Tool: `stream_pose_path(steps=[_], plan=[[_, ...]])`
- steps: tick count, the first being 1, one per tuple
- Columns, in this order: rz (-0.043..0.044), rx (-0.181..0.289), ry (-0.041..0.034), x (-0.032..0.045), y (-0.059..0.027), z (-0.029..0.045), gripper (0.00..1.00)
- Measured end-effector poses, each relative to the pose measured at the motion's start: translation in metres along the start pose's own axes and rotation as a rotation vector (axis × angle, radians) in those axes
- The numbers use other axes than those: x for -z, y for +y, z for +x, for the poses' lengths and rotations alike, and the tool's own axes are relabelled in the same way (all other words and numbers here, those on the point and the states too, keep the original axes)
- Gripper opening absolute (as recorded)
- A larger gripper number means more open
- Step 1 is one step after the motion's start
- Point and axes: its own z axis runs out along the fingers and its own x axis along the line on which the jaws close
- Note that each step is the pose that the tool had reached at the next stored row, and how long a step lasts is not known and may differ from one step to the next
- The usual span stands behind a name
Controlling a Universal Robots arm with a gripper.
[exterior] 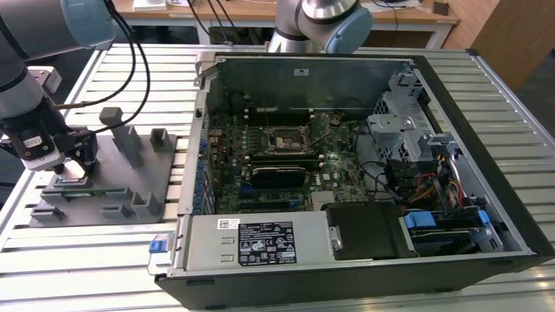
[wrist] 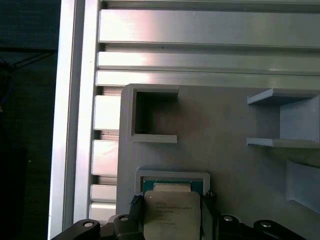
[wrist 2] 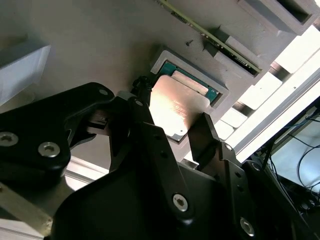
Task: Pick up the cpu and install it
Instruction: 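Pick up the cpu and move it towards the insertion slot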
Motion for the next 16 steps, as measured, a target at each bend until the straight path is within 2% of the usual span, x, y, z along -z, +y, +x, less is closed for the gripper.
stream_pose_path(steps=[10,12,13,16], plan=[[-0.0001,0.0,-0.0002,-0.0001,0.0,0.0,0.54],[-0.0001,0.0,-0.0002,-0.0001,0.0,0.0,0.55],[-0.0001,0.0,-0.0002,-0.0002,0.0,0.0,0.62],[-0.0002,0.0,-0.0004,-0.0003,0.0,0.0001,0.62]])
